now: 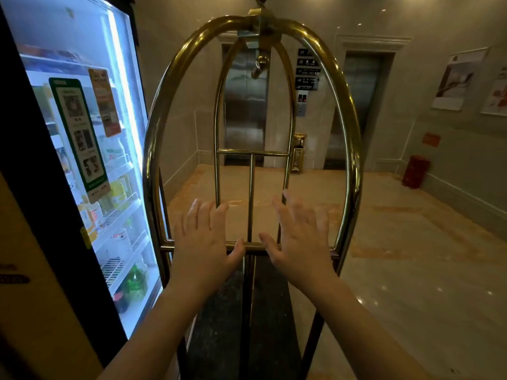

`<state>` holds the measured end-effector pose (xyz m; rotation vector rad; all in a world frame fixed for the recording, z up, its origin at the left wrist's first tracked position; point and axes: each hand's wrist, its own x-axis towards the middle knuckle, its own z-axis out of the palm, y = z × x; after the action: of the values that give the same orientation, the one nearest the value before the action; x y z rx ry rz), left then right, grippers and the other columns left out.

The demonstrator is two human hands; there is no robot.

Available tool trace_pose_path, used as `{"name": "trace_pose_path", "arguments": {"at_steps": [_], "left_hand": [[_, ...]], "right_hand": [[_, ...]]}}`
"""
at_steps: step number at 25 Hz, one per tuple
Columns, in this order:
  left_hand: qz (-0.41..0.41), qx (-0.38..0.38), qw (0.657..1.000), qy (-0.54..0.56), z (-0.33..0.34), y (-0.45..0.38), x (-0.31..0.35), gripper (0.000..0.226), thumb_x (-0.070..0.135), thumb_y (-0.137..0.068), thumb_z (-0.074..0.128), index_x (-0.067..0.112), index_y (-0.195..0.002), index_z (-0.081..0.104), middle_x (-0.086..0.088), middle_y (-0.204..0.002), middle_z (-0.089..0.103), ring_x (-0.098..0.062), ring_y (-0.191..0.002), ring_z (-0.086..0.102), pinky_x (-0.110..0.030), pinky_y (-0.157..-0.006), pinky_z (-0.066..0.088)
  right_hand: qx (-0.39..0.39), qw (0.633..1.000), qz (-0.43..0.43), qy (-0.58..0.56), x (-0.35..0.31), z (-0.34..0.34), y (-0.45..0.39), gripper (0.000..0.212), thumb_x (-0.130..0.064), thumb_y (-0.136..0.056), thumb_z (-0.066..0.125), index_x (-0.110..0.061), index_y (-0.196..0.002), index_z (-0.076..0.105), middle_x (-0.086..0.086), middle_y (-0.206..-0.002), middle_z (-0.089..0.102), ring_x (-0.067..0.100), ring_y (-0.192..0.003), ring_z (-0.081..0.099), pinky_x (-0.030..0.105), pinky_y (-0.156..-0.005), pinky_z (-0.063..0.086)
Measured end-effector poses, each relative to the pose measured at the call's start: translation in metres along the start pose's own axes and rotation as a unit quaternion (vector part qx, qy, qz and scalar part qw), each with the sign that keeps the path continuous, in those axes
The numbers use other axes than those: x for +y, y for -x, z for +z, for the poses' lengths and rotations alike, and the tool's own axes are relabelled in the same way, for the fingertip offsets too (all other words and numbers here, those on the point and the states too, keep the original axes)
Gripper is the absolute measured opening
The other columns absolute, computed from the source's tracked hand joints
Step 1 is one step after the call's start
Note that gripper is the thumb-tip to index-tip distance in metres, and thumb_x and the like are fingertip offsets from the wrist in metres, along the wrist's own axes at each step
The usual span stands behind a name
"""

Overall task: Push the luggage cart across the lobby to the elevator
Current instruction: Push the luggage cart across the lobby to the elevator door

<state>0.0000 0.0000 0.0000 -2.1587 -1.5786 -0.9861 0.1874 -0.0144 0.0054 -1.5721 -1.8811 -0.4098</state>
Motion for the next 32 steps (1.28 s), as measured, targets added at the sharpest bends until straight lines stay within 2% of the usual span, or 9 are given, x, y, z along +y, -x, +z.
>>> {"name": "trace_pose_path", "arguments": {"at_steps": [5, 8, 15, 18, 21, 23, 27, 32], "left_hand": [[-0.024, -0.133, 0.991, 0.006, 0.054, -0.005, -0.027, 0.076, 0.053, -0.083, 0.057, 0.020, -0.143, 0.024, -0.008, -0.151, 0.033, -0.028, -0.141, 0.026, -0.052, -0.113, 0.029], [-0.022, -0.186, 0.982, -0.004, 0.086, -0.003, -0.040, 0.079, 0.052, -0.085, 0.058, 0.020, -0.145, 0.019, -0.006, -0.153, 0.029, -0.027, -0.142, 0.023, -0.053, -0.114, 0.026], [0.007, -0.276, 0.960, -0.045, 0.145, -0.015, -0.057, 0.080, 0.051, -0.086, 0.057, 0.021, -0.147, 0.015, -0.003, -0.154, 0.025, -0.025, -0.143, 0.019, -0.059, -0.115, 0.019], [0.002, -0.326, 0.943, -0.070, 0.163, -0.019, -0.067, 0.082, 0.053, -0.085, 0.058, 0.024, -0.147, 0.013, -0.004, -0.154, 0.022, -0.028, -0.144, 0.014, -0.063, -0.115, 0.010], [0.002, -0.337, 0.935, -0.109, 0.178, -0.017, -0.071, 0.084, 0.054, -0.083, 0.059, 0.026, -0.146, 0.011, -0.006, -0.151, 0.023, -0.031, -0.142, 0.014, -0.065, -0.114, 0.002], [0.012, -0.326, 0.939, -0.111, 0.184, -0.020, -0.072, 0.080, 0.051, -0.083, 0.061, 0.026, -0.144, 0.015, -0.006, -0.144, 0.030, -0.031, -0.137, 0.025, -0.065, -0.114, 0.007], [0.029, -0.331, 0.941, -0.063, 0.190, -0.044, -0.082, 0.066, 0.040, -0.084, 0.064, 0.030, -0.137, 0.026, -0.002, -0.133, 0.045, -0.027, -0.127, 0.039, -0.057, -0.111, 0.023], [0.027, -0.312, 0.949, -0.019, 0.205, -0.064, -0.088, 0.045, 0.028, -0.088, 0.059, 0.030, -0.128, 0.039, 0.002, -0.122, 0.052, -0.023, -0.118, 0.046, -0.053, -0.108, 0.028]], "right_hand": [[-0.080, 0.997, -0.002, 0.010, 0.023, 0.045, -0.009, 0.073, -0.048, -0.090, 0.059, -0.025, -0.148, 0.022, 0.007, -0.156, 0.025, 0.028, -0.141, 0.021, 0.061, -0.113, 0.012], [-0.131, 0.991, 0.003, 0.024, 0.037, 0.075, -0.012, 0.075, -0.047, -0.089, 0.062, -0.025, -0.148, 0.022, 0.006, -0.155, 0.026, 0.026, -0.141, 0.022, 0.059, -0.114, 0.016], [-0.274, 0.960, 0.036, 0.056, 0.064, 0.138, -0.021, 0.074, -0.038, -0.092, 0.062, -0.025, -0.150, 0.018, 0.002, -0.157, 0.021, 0.025, -0.142, 0.016, 0.058, -0.115, 0.012], [-0.331, 0.940, 0.053, 0.060, 0.074, 0.162, -0.023, 0.070, -0.031, -0.093, 0.061, -0.025, -0.150, 0.020, 0.001, -0.155, 0.027, 0.025, -0.140, 0.023, 0.060, -0.111, 0.015], [-0.287, 0.954, 0.044, 0.079, 0.082, 0.177, -0.023, 0.049, -0.025, -0.092, 0.059, -0.026, -0.137, 0.038, 0.000, -0.133, 0.052, 0.022, -0.125, 0.044, 0.051, -0.102, 0.030], [-0.252, 0.963, 0.041, 0.082, 0.086, 0.183, -0.025, 0.041, -0.019, -0.091, 0.058, -0.026, -0.129, 0.045, -0.003, -0.119, 0.060, 0.021, -0.115, 0.052, 0.045, -0.096, 0.035], [-0.229, 0.970, 0.042, 0.075, 0.092, 0.191, -0.033, 0.036, -0.016, -0.089, 0.057, -0.028, -0.122, 0.050, -0.006, -0.112, 0.062, 0.019, -0.109, 0.055, 0.042, -0.091, 0.036], [-0.234, 0.968, 0.047, 0.082, 0.101, 0.199, -0.050, 0.038, -0.016, -0.090, 0.059, -0.029, -0.123, 0.050, -0.007, -0.114, 0.061, 0.019, -0.111, 0.053, 0.044, -0.096, 0.036]]}}
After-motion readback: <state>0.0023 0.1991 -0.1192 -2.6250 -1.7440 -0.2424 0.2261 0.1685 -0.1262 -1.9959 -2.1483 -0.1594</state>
